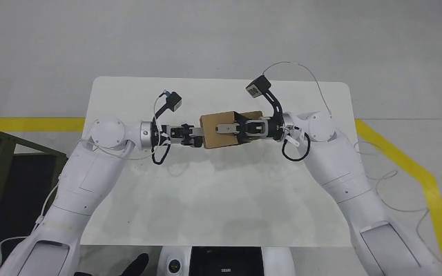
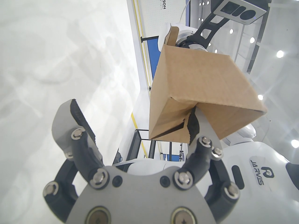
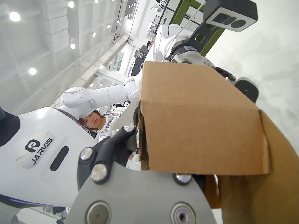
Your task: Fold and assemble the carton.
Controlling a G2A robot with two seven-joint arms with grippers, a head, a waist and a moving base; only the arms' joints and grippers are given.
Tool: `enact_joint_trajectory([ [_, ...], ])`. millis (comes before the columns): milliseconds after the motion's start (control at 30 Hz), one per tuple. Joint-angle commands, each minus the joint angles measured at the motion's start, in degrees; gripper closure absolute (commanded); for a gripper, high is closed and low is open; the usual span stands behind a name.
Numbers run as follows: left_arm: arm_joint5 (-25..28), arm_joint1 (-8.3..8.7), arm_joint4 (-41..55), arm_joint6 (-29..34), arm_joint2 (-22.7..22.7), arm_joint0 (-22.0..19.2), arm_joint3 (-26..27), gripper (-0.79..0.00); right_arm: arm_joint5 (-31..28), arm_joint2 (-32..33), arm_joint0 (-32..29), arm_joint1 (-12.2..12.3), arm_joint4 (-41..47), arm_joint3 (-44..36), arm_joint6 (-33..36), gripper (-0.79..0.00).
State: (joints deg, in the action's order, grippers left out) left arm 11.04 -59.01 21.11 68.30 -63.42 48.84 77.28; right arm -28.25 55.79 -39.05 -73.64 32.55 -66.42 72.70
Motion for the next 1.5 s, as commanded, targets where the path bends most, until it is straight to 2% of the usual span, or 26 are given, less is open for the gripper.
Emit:
enact_joint_trajectory([
  [0, 0.03, 0.21, -0.21, 0.22, -0.63, 0.47, -0.14, -0.785, 0.63, 0.25, 0.0, 0.12, -0.74, 0.62, -0.23, 0.0],
  [300, 0.49, 1.16, -1.8, 0.41, -3.56, 2.26, 0.98, -0.785, 6.49, 0.51, -0.96, 0.78, -5.74, 3.9, -1.77, 0.0],
  [600, 11.26, 2.28, -8.34, -3.48, -7.81, 4.43, 3.32, -0.785, 9.35, -2.44, -2.8, 0.19, -8.84, 6.97, -4.92, 0.0],
  [767, 19.5, 2.73, -15.57, -6.08, -8.7, 5.47, 4.21, -0.785, 10.07, -3.36, -3.09, -0.05, -10.62, 8.95, -6.77, 0.0],
  [800, 21.34, 2.79, -17.29, -6.56, -8.66, 5.62, 4.34, -0.785, 10.07, -3.44, -3.11, -0.12, -10.55, 9.22, -6.96, -0.058],
  [833, 23.1, 2.81, -18.49, -7.18, -8.54, 5.83, 4.33, -0.785, 9.95, -3.49, -3.2, -0.2, -10.15, 9.42, -7.07, -0.234],
  [867, 25.1, 2.86, -20.27, -7.66, -8.47, 5.83, 4.47, -0.785, 9.86, -3.62, -3.18, -0.25, -10.27, 9.7, -7.09, -0.274],
  [933, 29.36, 2.93, -24.3, -9.31, -8.33, 5.85, 4.45, -0.785, 9.86, -3.87, -3.17, -0.4, -10.2, 10.17, -7.29, -0.277],
  [1000, 33.34, 2.93, -27.97, -11.54, -8.23, 5.75, 4.49, -0.785, 9.97, -4.12, -3.03, -0.51, -10.64, 10.92, -7.6, -0.342],
  [1033, 35.61, 2.92, -29.92, -12.86, -8.18, 5.63, 4.66, -0.785, 9.89, -4.18, -3.03, -0.57, -10.56, 11.22, -7.67, -0.416],
  [1133, 42.19, 2.82, -37.21, -17.25, -7.8, 5.36, 4.78, -0.785, 9.67, -4.21, -2.84, -0.62, -10.54, 11.62, -6.95, -0.782],
  [1233, 46.96, 2.68, -44.79, -23.2, -6.93, 5.18, 5.91, -0.785, 9.35, -3.6, -2.74, -0.43, -10.47, 11.28, -6.15, -0.785],
  [1467, 46.96, 3.19, -63.58, -37.54, -4.27, 5.69, 11.53, -0.785, 9.76, -0.64, -4.65, 0.73, -9.53, 7.81, -4.31, -0.785],
])
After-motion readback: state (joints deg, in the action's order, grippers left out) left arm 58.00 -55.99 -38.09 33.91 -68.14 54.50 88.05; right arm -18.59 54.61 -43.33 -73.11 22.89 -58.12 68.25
